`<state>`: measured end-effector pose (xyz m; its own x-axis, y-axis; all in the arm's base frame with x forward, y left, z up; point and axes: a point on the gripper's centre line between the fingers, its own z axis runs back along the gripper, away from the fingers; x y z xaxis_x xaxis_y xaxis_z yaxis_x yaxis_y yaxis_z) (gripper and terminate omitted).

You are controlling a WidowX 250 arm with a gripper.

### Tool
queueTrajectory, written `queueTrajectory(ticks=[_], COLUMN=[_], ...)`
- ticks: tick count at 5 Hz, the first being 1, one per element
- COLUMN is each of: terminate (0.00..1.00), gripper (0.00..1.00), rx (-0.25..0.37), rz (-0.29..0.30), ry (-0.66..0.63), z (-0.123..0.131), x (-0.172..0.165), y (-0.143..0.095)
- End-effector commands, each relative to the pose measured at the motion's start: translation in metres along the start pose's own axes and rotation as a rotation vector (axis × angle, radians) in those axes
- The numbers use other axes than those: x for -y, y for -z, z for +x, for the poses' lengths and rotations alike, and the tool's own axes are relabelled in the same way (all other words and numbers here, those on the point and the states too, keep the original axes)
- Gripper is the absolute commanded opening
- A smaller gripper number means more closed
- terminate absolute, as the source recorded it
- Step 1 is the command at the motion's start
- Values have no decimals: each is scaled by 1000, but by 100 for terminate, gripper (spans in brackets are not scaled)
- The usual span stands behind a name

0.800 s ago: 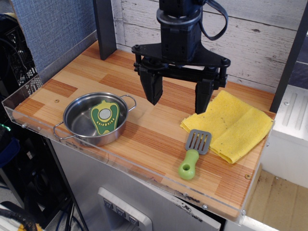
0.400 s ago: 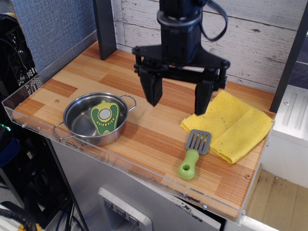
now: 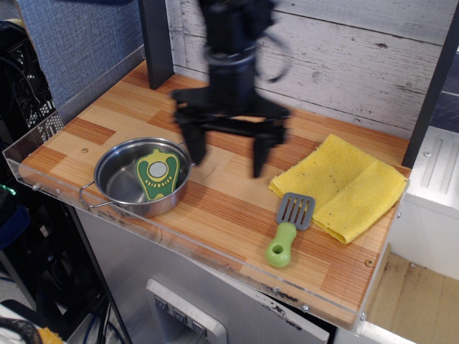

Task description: Put the green and yellow pepper shape on the yellow cloth.

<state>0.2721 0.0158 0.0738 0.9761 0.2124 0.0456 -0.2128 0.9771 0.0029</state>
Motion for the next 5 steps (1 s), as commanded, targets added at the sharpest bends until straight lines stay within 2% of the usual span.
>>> queueTrajectory(ticks=[1,2,3,5], terminate=[0,0,0,0], gripper=[100,100,100,100], rx=[-16,-44,-46,-40], rz=[62,68,73,64], ry=[-29,-55,-56,-52], z=[-4,-9,-10,-2], x=[-74,-90,-89,-69], y=[19,25,27,36])
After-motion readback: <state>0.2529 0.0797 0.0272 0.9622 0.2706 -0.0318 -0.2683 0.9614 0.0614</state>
